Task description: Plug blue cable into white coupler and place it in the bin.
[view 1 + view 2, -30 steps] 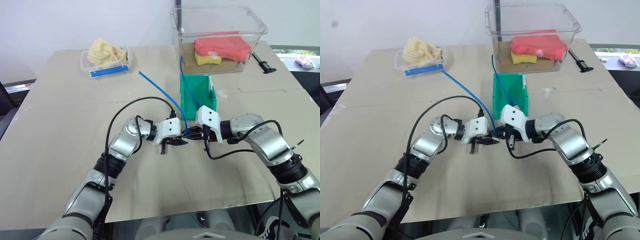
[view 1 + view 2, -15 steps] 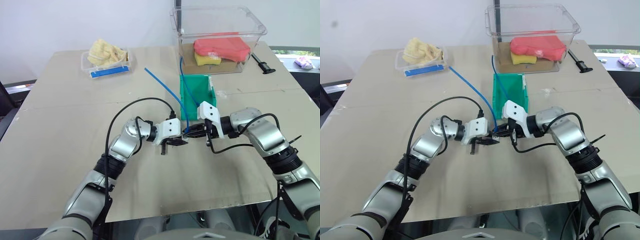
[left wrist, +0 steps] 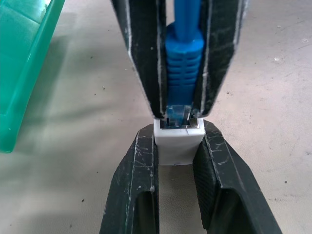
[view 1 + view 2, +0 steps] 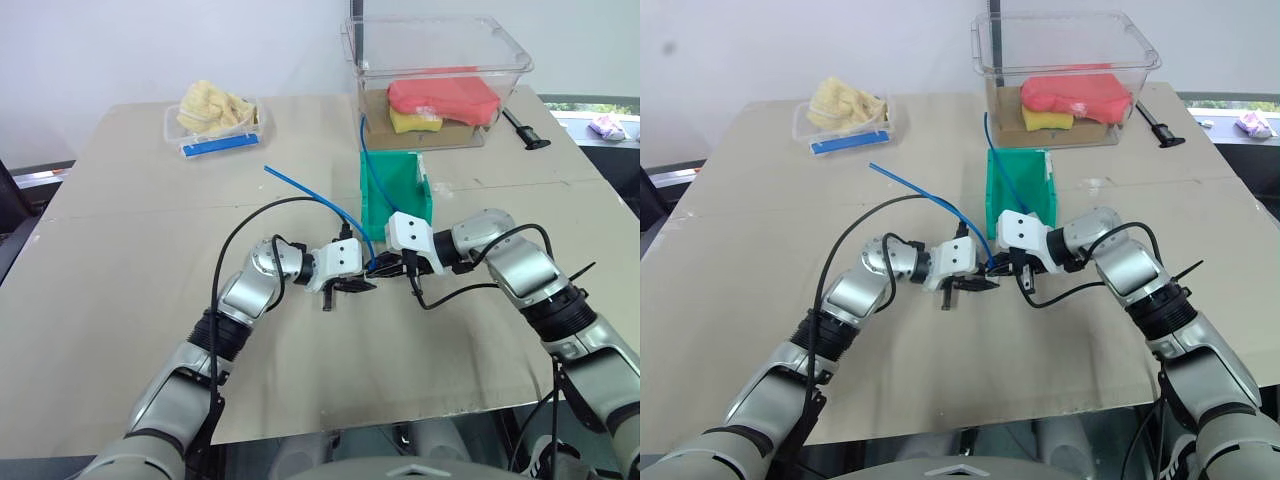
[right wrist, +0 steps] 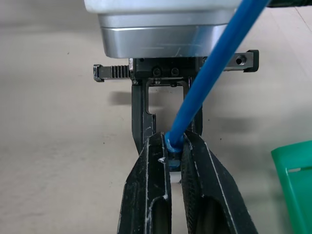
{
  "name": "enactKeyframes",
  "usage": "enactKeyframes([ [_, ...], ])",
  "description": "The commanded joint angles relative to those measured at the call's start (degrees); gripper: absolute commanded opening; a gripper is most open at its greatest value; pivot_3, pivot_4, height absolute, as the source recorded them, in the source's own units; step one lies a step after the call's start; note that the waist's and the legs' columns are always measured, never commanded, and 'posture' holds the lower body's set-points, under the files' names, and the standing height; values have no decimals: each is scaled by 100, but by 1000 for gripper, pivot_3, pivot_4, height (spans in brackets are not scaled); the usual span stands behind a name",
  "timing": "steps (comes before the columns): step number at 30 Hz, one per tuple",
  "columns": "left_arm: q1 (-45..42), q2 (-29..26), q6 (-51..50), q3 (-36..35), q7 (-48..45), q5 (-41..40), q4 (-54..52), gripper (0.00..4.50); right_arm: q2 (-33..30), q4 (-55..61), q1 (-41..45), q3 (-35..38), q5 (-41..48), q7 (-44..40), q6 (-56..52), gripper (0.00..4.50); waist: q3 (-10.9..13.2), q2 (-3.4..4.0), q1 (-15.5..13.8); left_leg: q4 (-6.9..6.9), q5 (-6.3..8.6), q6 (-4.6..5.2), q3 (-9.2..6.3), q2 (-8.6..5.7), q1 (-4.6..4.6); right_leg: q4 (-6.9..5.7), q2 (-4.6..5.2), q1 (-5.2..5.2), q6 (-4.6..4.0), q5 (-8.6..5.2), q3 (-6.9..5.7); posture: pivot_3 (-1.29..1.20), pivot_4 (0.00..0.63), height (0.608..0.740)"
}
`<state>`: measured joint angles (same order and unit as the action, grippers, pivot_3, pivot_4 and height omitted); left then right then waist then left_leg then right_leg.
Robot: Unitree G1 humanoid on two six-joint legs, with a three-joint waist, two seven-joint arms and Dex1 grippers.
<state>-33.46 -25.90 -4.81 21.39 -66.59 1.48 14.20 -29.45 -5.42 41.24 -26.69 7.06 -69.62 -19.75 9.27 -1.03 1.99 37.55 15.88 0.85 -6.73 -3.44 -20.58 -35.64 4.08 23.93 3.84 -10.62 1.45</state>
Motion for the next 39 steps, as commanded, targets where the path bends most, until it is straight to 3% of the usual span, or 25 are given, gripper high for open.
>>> enactKeyframes([
  [1,15,-5,-36,-44,13,-69,-171,373,262,-552,-224,-4,-172,281,95,0,-10,-3,8,0,0,0,0,0,3,0,0,-3,0,0,0,0,150,740],
  [4,91,-34,-123,-104,24,-135,-291,373,498,-187,-242,652,304,495,88,849,-5,2,22,0,0,0,0,3,9,-1,-3,-5,0,0,1,0,150,740],
  [8,190,-74,-437,-232,64,-294,-552,373,425,672,-503,1374,833,718,-199,2677,-2,6,12,0,-5,-8,-4,5,-23,-8,1,25,-2,1,3,0,150,740],
  [12,321,-201,-987,-423,91,-552,-988,373,147,2262,-1201,2389,1785,1156,-1036,4400,-2,5,-22,0,-16,-27,-13,4,-64,1,3,55,-2,0,2,0,150,740],
  [16,357,-167,-2099,-765,264,-1084,-1585,373,-226,3668,-2166,3099,1992,1830,-1427,4400,-2,4,-85,5,-16,-27,-16,3,-108,2,6,95,-1,0,-1,0,150,740],
  [22,-548,540,-4680,-1711,1184,-2362,-1915,373,-352,4870,-3825,3548,1104,3168,-1348,4400,2,1,-190,72,-1,-1,-20,-2,-129,-19,1,84,3,-1,-30,0,150,740],
  [25,-1298,933,-5616,-1977,1856,-2539,-1545,373,-1,5248,-4413,3549,847,3893,-1451,4400,1,-1,-191,82,0,-1,-19,-7,-116,-19,1,61,23,-12,-31,0,150,740],
  [28,-1957,1358,-5859,-2037,2494,-2410,-952,373,238,5518,-4773,3437,663,4339,-1505,4400,1,0,-174,82,-1,-3,-20,-10,-104,-19,1,51,26,-13,-29,0,150,740],
  [30,-2540,1730,-5843,-2155,3086,-2214,31,373,377,5626,-4961,3348,589,4549,-1506,4400,1,0,-159,81,-16,-28,-20,-11,-100,-18,1,50,24,-12,-24,0,150,740],
  [34,-3350,2063,-5479,-2156,3498,-1981,1438,2001,539,5678,-5187,3208,532,4744,-1411,4500,2,-2,-123,80,-16,-29,-15,-17,-103,-16,0,52,16,-8,-25,0,150,740],
  [39,-3751,2032,-5601,-2180,3460,-2050,1808,4372,613,5670,-5435,3107,444,4837,-1218,4500,3,-1,-121,74,-16,-31,-4,-17,-115,-13,3,72,9,-4,-15,0,150,740],
])
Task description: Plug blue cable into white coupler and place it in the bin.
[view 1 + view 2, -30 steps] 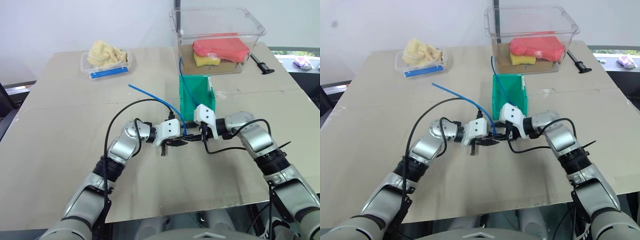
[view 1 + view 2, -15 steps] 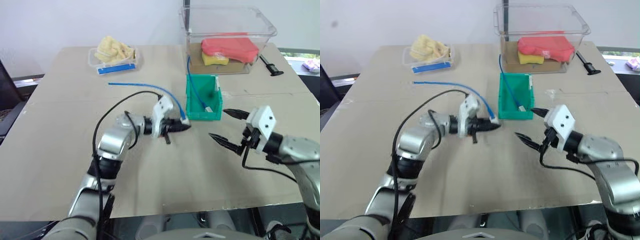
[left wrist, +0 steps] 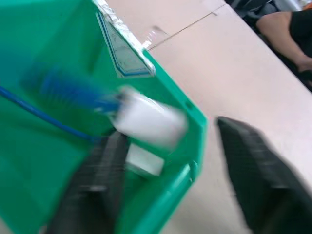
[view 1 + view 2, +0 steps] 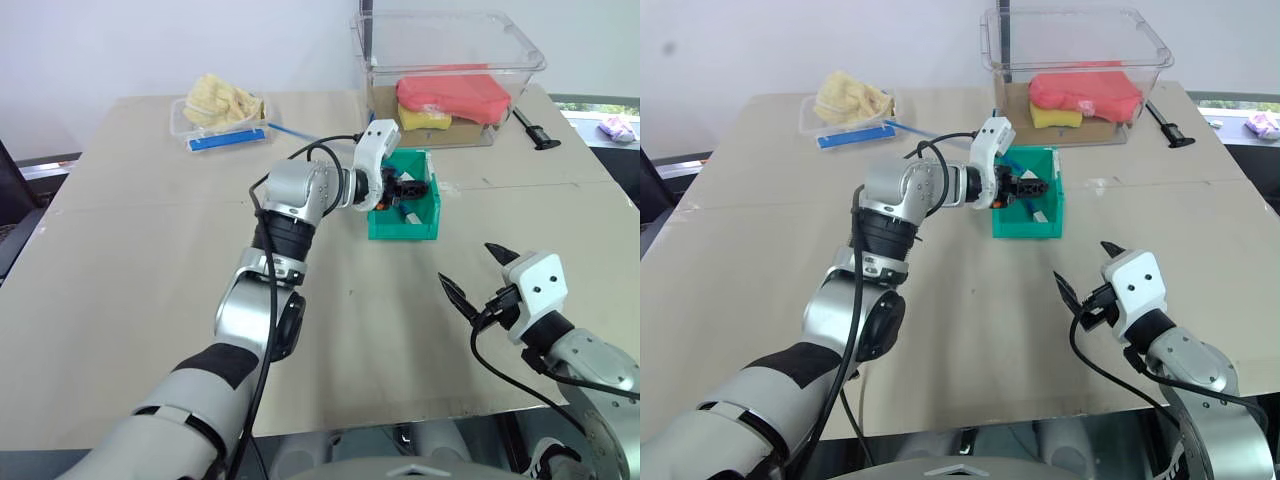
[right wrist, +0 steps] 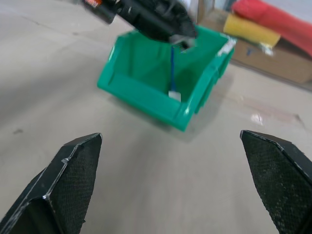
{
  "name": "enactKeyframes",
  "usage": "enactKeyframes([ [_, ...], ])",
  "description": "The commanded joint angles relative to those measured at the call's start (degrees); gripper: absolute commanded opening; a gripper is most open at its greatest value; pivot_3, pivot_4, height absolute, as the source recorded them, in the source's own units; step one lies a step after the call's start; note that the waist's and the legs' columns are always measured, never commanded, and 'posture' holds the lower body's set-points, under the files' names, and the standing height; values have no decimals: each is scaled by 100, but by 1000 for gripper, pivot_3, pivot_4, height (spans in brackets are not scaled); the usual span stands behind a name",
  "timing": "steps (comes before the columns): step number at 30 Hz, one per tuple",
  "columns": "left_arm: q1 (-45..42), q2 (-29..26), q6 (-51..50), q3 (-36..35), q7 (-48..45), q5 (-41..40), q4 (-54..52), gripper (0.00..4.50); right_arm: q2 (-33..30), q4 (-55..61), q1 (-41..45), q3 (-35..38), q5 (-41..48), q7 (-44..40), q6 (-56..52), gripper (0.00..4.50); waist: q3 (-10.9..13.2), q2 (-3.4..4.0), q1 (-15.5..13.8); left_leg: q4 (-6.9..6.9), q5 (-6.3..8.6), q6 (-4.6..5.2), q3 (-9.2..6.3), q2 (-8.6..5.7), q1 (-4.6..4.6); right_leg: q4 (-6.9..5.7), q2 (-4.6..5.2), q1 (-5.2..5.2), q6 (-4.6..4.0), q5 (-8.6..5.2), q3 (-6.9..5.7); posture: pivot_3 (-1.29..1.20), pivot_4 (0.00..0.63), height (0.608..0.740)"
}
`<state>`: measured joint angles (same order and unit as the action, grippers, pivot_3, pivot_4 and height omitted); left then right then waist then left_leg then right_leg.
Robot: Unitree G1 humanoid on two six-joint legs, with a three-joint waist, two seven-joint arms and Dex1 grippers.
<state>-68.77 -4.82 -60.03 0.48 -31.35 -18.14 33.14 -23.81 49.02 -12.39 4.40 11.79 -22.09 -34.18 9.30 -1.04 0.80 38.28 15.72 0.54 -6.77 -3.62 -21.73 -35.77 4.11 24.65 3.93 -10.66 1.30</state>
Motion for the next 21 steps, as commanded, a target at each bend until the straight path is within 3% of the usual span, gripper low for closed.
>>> enactKeyframes([
  [1,-184,-166,-306,-110,-149,-196,-284,4466,64,202,-110,-28,-51,102,273,4500,0,0,-2,-1,0,0,0,0,-1,0,0,2,0,0,0,0,150,740],
  [6,360,-710,-1166,-274,-591,-853,-1746,4466,91,96,-208,18,-22,79,449,4500,1,2,19,-1,0,0,-4,6,3,-7,-1,4,2,-1,5,0,150,740],
  [10,1446,-1246,-446,-245,-954,-1029,-3317,4466,-10,-83,-247,194,111,-110,609,4500,-1,6,38,-3,0,-2,0,20,10,-8,-3,4,0,0,17,0,150,740],
  [12,2174,-1401,446,-337,-1153,-998,-3978,4466,-78,-166,-236,330,239,-249,681,4500,-2,7,9,-6,0,-3,4,24,12,-7,-2,5,-2,1,23,0,150,740],
  [21,5036,-2529,2314,-765,-2352,-1202,-5376,4466,-722,-705,-487,1358,1029,-1363,1159,4500,-3,7,-44,-4,2,2,15,25,9,2,-1,-2,-4,0,23,0,150,740],
])
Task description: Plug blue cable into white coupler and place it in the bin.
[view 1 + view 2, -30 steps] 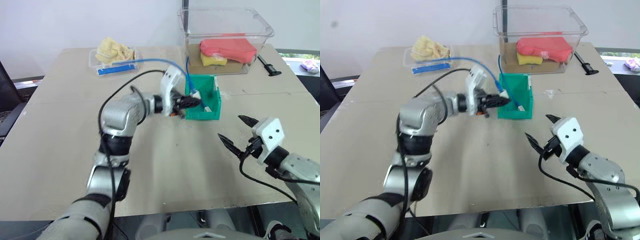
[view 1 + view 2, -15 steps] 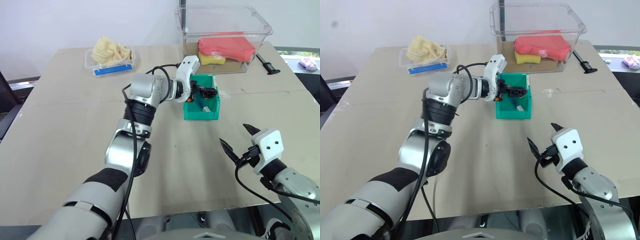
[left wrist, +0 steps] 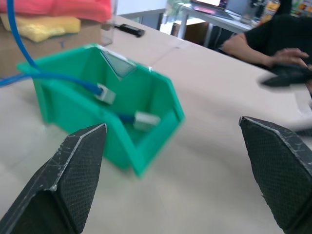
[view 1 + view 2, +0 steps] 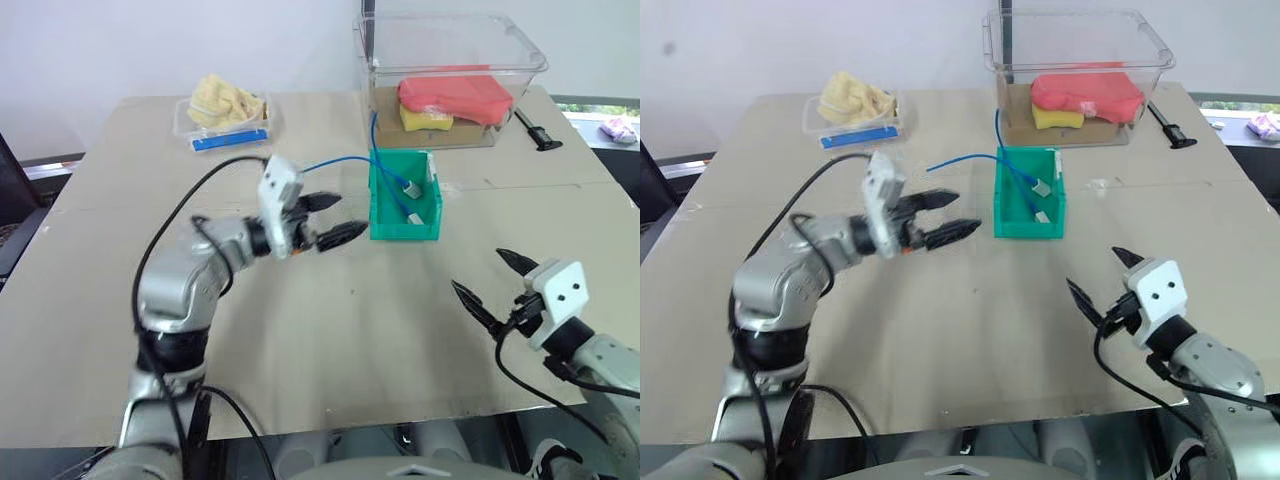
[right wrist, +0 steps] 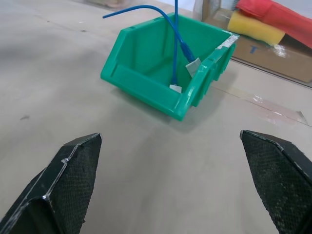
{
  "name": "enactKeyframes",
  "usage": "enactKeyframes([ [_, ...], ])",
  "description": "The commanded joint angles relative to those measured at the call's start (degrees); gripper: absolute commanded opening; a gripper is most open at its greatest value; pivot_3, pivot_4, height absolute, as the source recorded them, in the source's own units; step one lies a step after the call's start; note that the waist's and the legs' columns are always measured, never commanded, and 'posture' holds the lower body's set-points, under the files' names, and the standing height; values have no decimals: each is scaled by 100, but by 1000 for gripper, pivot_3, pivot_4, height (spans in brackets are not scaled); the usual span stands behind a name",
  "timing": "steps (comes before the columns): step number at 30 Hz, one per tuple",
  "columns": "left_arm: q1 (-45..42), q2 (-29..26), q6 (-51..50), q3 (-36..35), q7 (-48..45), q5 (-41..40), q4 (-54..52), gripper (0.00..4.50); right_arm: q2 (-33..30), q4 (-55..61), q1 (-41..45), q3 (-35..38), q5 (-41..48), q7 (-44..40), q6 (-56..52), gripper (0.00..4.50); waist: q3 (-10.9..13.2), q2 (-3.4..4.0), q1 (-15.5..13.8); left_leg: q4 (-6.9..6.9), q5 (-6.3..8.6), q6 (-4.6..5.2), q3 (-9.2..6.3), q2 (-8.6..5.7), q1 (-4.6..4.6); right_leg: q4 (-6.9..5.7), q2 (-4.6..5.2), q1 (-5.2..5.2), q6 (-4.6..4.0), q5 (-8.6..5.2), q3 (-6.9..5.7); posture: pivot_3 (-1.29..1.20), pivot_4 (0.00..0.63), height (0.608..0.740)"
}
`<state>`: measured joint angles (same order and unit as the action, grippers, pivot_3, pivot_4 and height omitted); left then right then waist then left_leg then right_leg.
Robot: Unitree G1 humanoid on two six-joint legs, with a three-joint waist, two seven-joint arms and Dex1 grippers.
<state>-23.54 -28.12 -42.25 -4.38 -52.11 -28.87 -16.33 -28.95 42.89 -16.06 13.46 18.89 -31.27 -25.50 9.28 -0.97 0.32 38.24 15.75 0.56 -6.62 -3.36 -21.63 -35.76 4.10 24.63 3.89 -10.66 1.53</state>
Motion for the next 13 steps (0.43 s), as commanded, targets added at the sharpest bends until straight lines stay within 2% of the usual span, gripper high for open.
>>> enactKeyframes([
  [1,781,-285,658,-342,-319,-117,-493,4466,-309,-190,-193,611,399,-605,343,4500,0,1,10,0,1,2,2,0,0,2,0,-2,0,0,-2,0,150,740],
  [6,1929,-656,1116,-692,-483,-166,-732,4466,-714,-631,-544,1185,594,-1172,552,4500,0,1,2,3,16,29,12,7,6,2,-1,-11,-1,-1,-4,0,150,740],
  [13,3094,-874,1835,-959,-611,9,-566,4466,-890,-955,-963,1602,656,-1502,710,4500,2,2,0,-3,30,49,22,20,65,13,0,-70,-2,-28,-3,0,150,740],
])
